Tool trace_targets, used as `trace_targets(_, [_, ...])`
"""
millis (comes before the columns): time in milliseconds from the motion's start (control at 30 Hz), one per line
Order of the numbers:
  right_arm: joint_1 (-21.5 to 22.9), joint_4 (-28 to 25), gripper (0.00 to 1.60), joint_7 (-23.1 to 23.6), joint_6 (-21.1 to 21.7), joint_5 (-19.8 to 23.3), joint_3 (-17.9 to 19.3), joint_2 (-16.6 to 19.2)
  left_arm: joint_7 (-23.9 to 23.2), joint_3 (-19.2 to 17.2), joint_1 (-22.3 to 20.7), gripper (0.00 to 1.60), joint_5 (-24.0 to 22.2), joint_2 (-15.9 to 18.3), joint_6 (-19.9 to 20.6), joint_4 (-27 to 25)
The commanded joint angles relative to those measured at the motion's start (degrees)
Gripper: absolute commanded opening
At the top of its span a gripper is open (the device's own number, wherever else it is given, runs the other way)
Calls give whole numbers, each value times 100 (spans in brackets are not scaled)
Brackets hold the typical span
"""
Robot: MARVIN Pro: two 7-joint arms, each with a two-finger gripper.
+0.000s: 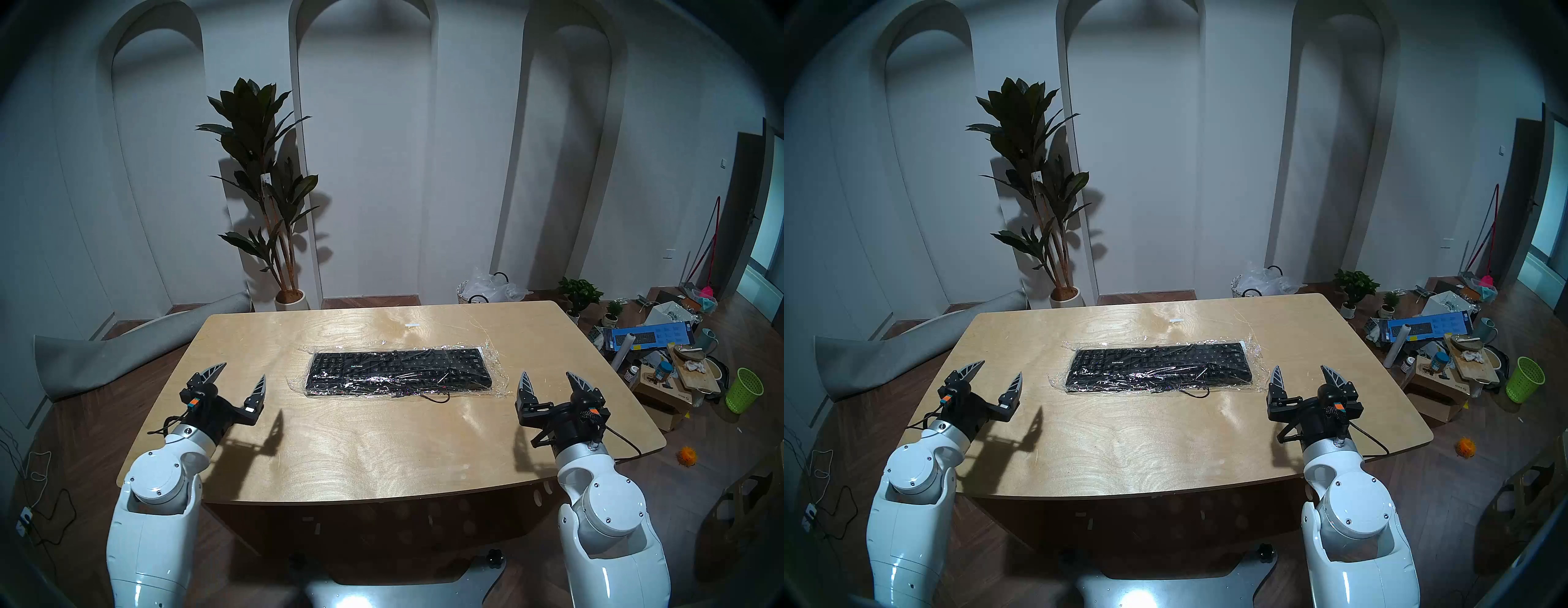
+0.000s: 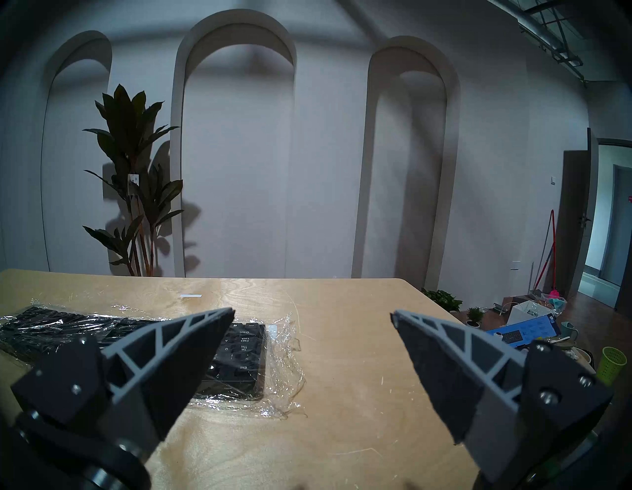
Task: Unwrap the new keyboard and set the wrapping aside
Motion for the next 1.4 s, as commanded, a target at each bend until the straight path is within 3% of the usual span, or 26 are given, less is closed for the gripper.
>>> trace_targets(0, [35,-81,160,1,-24,-2,-2,5,-654,-138,-542,160,430,623,-245,88])
trace_targets(300, [48,-49,160,4,-26,3,-1,5,-1608,208,-1001,160,427,1174,-300,-128])
trace_targets(333, [51,-44,160,5,-27,4,-1,6,-1871,260,-1092,160,427,1335,-294,-121])
trace_targets(400, [52,-44,160,5,-28,5,-1,6,-1869,274,-1101,160,445,1291,-304,-118])
trace_targets(467, [56,-45,160,6,-31,6,-1,6,-2333,435,-1194,160,490,1582,-310,91])
trace_targets(633, [57,-53,160,8,-34,8,0,6,-2916,763,-1465,160,500,1914,-427,560])
trace_targets(700, [57,-53,160,8,-34,8,0,6,-2858,789,-1499,160,546,1834,-454,609])
trace_targets(833, [58,-57,160,10,-34,9,0,6,-3534,1260,-1826,160,634,2197,-758,1021])
trace_targets(1067, [56,-61,160,11,-35,9,0,6,-4078,1572,-2122,160,586,2269,-951,1204])
trace_targets(1133, [57,-61,160,11,-35,10,0,6,-4244,1657,-2315,160,426,2142,-862,1331])
trace_targets(1367, [60,-53,160,13,-34,12,1,6,-4242,1700,-2590,160,151,1846,-662,1518])
